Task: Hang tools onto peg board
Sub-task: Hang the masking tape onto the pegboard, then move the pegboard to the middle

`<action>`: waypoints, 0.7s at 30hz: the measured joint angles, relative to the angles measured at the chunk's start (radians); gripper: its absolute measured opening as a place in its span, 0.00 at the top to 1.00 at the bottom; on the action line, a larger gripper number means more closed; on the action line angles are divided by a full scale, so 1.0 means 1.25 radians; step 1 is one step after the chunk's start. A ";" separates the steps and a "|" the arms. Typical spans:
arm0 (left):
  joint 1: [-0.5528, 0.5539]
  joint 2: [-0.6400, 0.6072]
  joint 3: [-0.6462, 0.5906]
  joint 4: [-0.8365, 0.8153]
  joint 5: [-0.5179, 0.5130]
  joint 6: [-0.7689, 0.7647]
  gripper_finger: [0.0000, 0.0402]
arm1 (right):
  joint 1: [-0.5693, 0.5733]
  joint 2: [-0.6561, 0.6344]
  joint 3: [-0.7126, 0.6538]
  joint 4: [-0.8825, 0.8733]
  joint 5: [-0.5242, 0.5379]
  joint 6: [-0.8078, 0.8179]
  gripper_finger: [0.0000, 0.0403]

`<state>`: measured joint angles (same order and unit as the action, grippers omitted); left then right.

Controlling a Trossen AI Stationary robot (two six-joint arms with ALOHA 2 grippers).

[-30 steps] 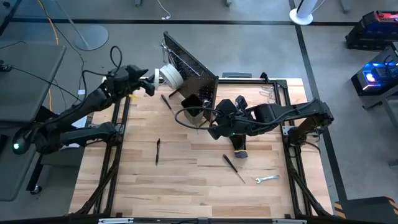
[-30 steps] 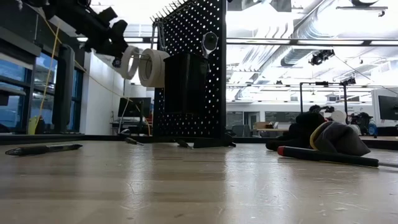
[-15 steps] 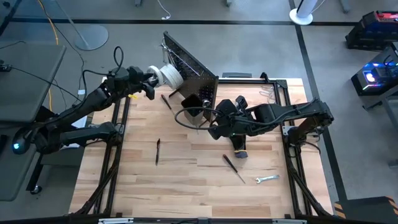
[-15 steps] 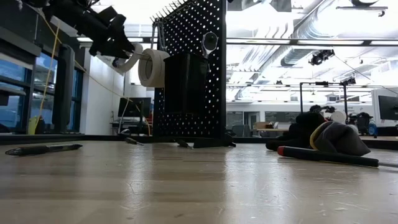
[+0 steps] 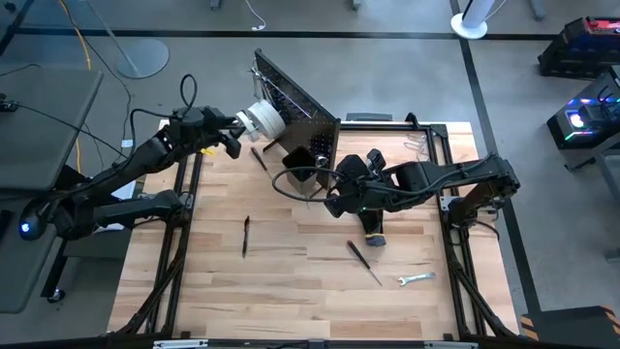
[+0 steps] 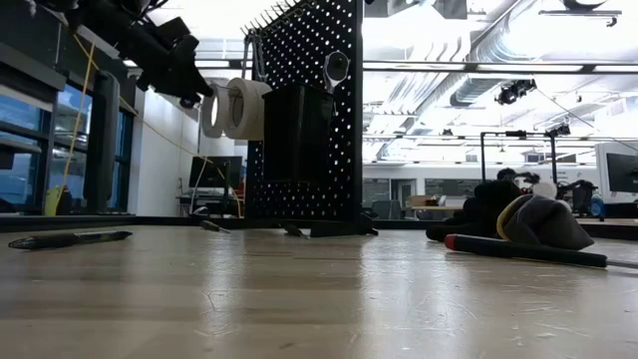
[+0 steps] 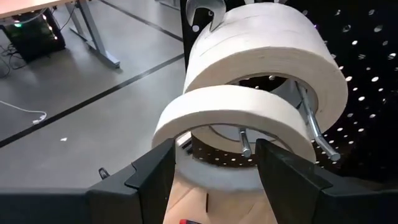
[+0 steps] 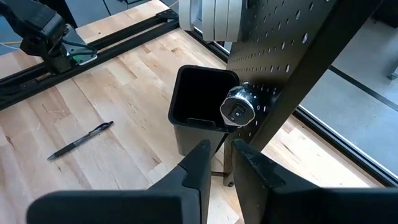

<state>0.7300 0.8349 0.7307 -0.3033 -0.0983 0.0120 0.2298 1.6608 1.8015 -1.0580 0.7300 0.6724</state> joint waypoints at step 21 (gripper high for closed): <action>0.000 -0.045 0.000 -0.184 0.001 -0.049 0.47 | -0.021 0.001 0.000 -0.044 0.041 0.073 0.75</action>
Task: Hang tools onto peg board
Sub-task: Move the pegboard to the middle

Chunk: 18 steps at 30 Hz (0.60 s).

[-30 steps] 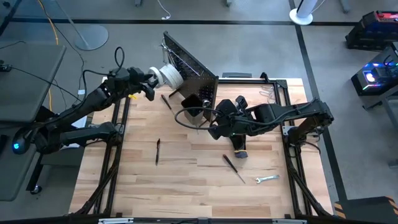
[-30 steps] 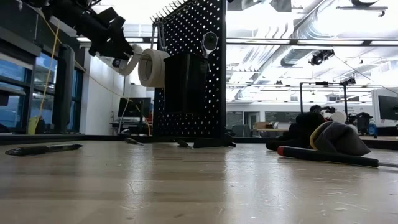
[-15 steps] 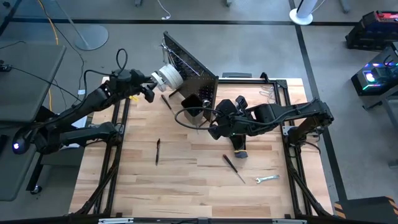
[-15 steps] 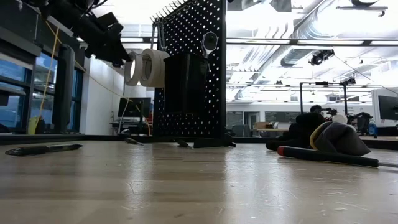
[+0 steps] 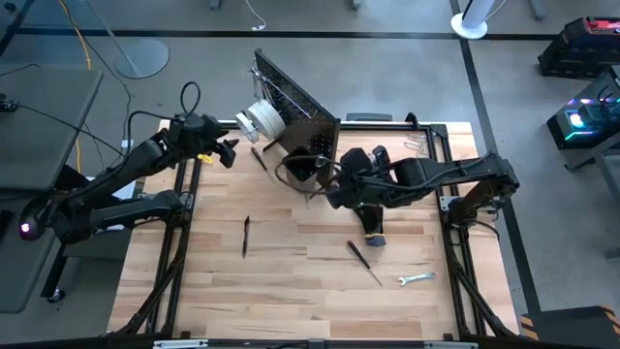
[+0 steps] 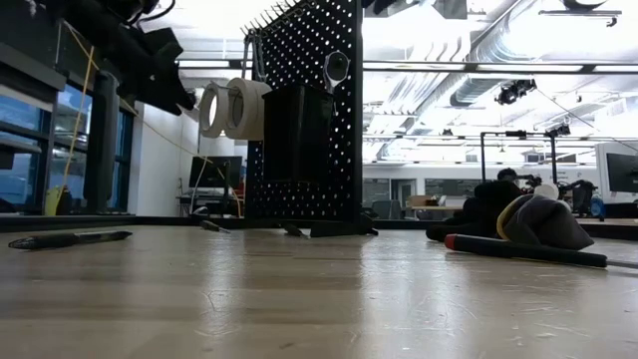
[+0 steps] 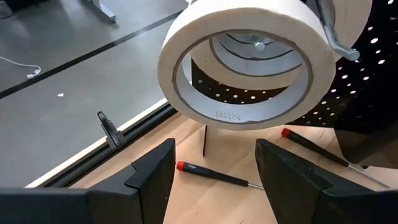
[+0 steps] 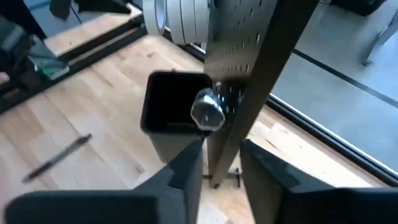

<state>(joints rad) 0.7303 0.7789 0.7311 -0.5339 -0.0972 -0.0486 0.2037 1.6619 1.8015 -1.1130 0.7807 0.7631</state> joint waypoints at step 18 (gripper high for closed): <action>0.000 -0.006 0.000 0.006 0.000 0.000 0.47 | -0.109 0.002 0.000 0.089 0.064 0.007 0.40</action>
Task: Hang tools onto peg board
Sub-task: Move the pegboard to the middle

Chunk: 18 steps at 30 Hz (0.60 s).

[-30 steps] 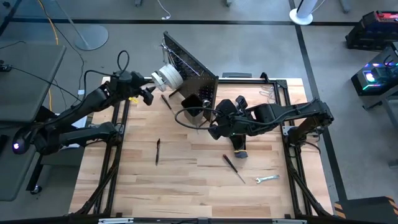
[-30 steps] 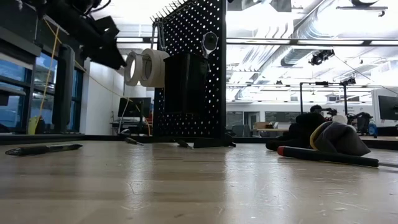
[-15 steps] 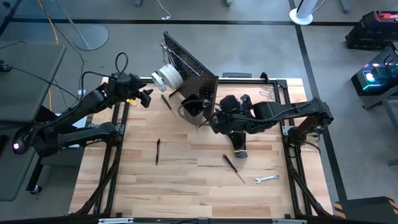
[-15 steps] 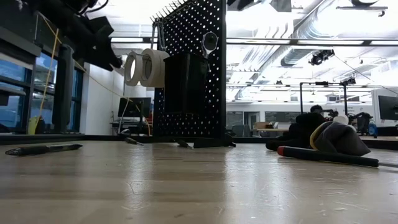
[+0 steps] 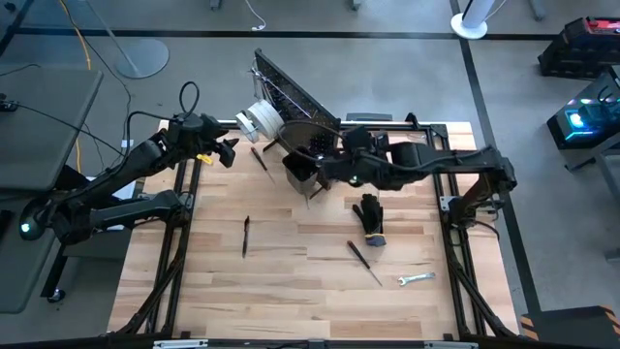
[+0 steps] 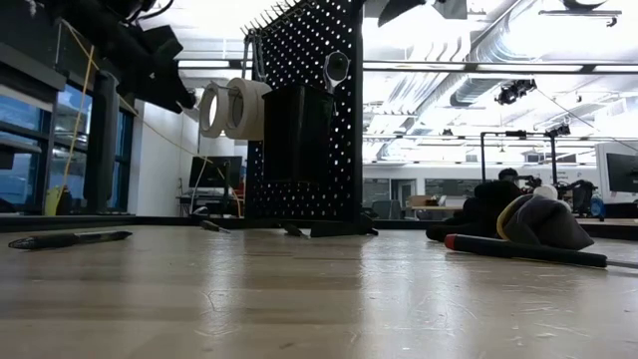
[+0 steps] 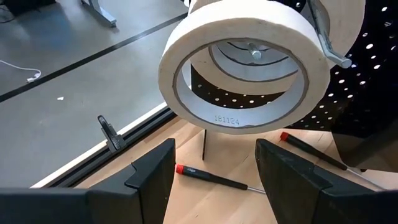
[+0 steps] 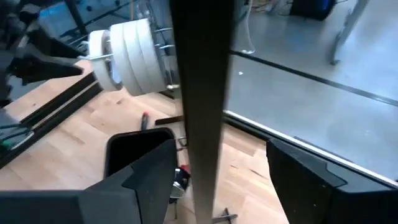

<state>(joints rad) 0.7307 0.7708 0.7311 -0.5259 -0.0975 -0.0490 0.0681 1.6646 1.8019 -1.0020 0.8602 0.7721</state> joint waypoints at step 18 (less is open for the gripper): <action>0.000 0.000 0.000 -0.001 0.000 -0.011 0.47 | -0.087 0.016 0.000 0.110 -0.141 -0.204 0.41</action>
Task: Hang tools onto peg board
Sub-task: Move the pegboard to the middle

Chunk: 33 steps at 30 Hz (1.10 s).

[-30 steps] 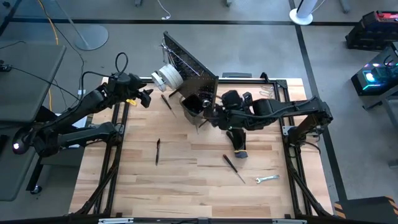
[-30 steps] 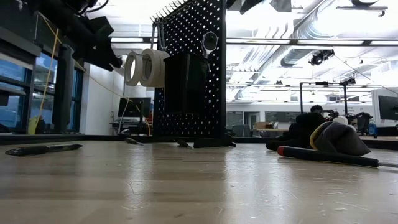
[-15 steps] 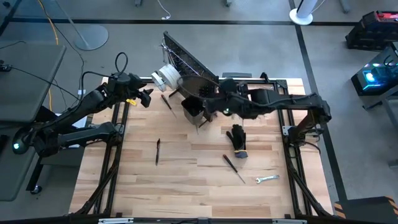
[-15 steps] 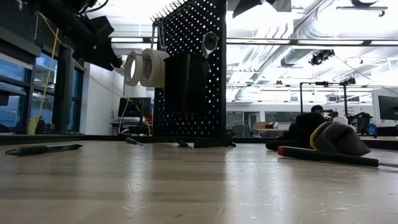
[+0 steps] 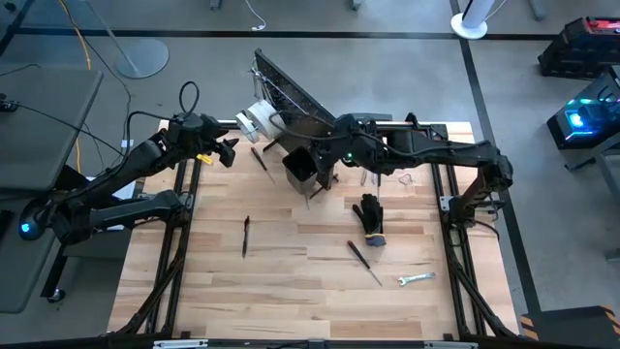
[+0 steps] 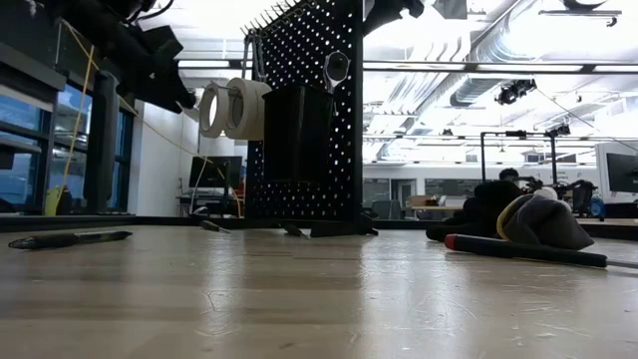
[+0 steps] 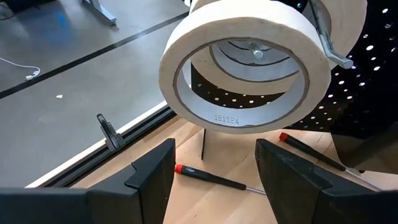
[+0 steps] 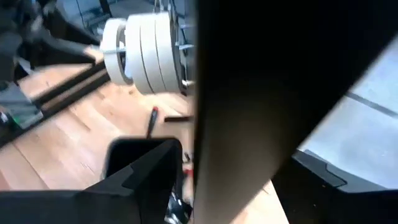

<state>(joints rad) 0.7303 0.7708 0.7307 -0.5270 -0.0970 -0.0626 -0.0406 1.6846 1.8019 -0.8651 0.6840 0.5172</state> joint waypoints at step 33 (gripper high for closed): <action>0.000 -0.019 -0.001 0.012 0.060 -0.074 0.47 | -0.013 0.002 0.002 -0.023 0.011 -0.129 0.81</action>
<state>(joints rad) 0.7300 0.7472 0.7300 -0.5121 -0.0226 -0.1556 -0.0570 1.6867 1.8046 -0.8944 0.6979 0.3557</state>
